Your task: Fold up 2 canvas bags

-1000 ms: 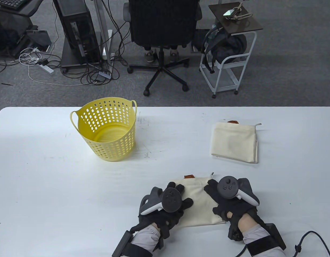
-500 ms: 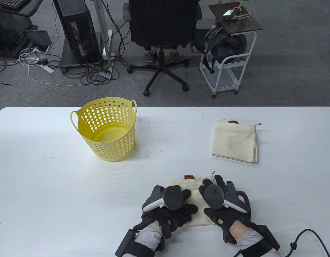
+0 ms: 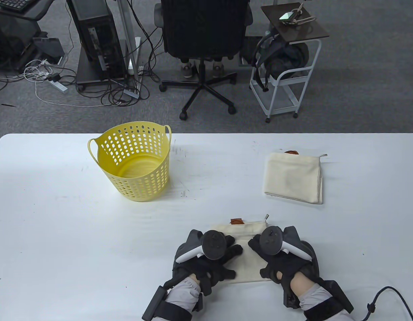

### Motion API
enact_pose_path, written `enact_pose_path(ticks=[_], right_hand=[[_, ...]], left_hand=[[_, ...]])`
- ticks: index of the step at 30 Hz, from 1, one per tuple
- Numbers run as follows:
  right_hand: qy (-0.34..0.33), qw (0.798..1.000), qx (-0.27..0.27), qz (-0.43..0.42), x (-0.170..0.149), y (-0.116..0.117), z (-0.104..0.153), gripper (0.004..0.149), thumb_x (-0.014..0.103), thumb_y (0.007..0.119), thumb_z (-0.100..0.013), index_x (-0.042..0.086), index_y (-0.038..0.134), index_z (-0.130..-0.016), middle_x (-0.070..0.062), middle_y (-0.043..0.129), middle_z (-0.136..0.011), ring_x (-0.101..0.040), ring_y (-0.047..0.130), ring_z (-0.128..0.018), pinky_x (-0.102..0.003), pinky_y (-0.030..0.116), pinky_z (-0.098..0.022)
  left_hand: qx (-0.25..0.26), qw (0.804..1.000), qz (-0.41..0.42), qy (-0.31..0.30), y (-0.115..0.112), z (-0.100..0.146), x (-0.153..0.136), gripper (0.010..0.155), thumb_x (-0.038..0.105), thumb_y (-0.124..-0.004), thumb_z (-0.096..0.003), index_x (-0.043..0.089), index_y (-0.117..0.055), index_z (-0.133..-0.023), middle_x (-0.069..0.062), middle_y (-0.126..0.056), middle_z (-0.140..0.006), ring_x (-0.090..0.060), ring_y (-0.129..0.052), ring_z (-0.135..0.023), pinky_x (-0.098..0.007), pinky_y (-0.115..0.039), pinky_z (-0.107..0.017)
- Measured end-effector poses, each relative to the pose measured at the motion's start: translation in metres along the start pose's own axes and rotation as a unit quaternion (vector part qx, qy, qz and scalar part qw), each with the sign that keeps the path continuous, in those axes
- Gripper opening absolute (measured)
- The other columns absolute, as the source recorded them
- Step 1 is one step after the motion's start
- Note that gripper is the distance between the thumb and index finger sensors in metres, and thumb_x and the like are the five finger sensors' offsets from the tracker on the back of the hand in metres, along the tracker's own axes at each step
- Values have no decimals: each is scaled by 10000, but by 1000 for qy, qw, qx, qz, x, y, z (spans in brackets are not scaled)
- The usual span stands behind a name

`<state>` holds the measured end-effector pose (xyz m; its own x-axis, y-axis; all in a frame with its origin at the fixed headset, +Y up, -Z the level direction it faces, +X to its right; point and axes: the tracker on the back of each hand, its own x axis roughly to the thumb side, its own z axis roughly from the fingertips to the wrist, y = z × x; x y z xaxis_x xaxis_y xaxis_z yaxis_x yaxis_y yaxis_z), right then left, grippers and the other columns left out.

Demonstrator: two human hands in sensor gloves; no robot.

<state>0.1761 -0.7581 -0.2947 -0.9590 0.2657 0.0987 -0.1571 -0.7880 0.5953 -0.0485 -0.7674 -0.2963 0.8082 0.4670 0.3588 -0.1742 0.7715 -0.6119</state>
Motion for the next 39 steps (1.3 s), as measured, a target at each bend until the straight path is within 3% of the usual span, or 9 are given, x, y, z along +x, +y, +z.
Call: enact_pose_path(ticks=[9, 19, 23, 26, 27, 28, 30, 36, 39], right_hand=[[-30, 997, 58, -50, -8, 6, -8, 814, 149, 777, -474, 363, 254, -1059, 153, 87, -1104, -361, -51, -975, -685, 43, -659], [-12, 1000, -23, -8, 2, 8, -12, 787, 68, 727, -458, 339, 289, -1054, 116, 116, -1116, -364, -40, -975, -671, 67, -674], [-12, 998, -42, 40, 13, 8, -10, 789, 53, 751, -459, 289, 303, -1064, 50, 137, -1132, -367, -46, -974, -675, 44, -663], [-91, 992, -88, 28, 22, 7, -5, 714, 254, 766, -492, 212, 370, -1085, -61, 196, -1154, -404, -25, -979, -716, 34, -629], [-142, 988, -65, -7, 24, 7, -6, 719, 383, 749, -502, 273, 357, -1095, -32, 178, -1164, -415, -37, -977, -727, 35, -617], [-162, 986, -35, -32, 26, 7, -9, 767, 430, 753, -505, 211, 332, -1108, -7, 167, -1166, -406, -55, -970, -724, 23, -607], [-94, 994, -23, -47, 21, 11, -16, 774, 361, 810, -491, 275, 322, -1086, 37, 175, -1158, -339, -89, -972, -699, -49, -604], [-45, 998, -42, -9, 8, 4, -15, 750, 276, 824, -485, 355, 357, -1067, 104, 247, -1147, -250, -26, -1000, -675, -31, -636], [-9, 999, -36, -28, -7, -2, -13, 724, 203, 822, -487, 359, 410, -1062, 147, 262, -1141, -343, -41, -994, -684, -25, -638]], left_hand=[[-3, 999, -40, 34, -4, 3, -7, 909, 562, -852, -509, 285, -287, -1165, 7, -131, -1203, -301, -36, -1070, -769, -107, -634], [-1, 995, -84, 45, -6, 0, 2, 926, 604, -777, -510, 244, -222, -1157, -78, -82, -1182, -363, -23, -1050, -780, -92, -613], [12, 993, -113, 34, -5, 0, 13, 823, 549, -777, -542, 288, -301, -1160, -163, -147, -1201, -408, -34, -1053, -785, -99, -615], [7, 994, -110, 19, -8, -1, 18, 735, 476, -780, -573, 346, -344, -1149, -227, -130, -1196, -444, 3, -1032, -790, -91, -611], [8, 994, -109, 12, -9, -1, 21, 715, 457, -779, -582, 345, -357, -1149, -233, -120, -1197, -453, 11, -1030, -790, -95, -616], [12, 994, -112, 8, -10, -1, 22, 701, 443, -777, -588, 315, -374, -1147, -232, -132, -1200, -459, -4, -1036, -789, -110, -624], [11, 993, -116, 3, -11, 0, 22, 719, 447, -768, -595, 281, -365, -1167, -251, -139, -1199, -485, -40, -1043, -793, -136, -629], [9, 995, -98, 15, -9, 0, 17, 761, 502, -769, -587, 293, -333, -1175, -200, -150, -1205, -448, -59, -1055, -798, -150, -626], [13, 995, -98, 18, -9, 1, 16, 779, 522, -771, -581, 281, -332, -1176, -187, -166, -1206, -435, -76, -1060, -793, -160, -629]])
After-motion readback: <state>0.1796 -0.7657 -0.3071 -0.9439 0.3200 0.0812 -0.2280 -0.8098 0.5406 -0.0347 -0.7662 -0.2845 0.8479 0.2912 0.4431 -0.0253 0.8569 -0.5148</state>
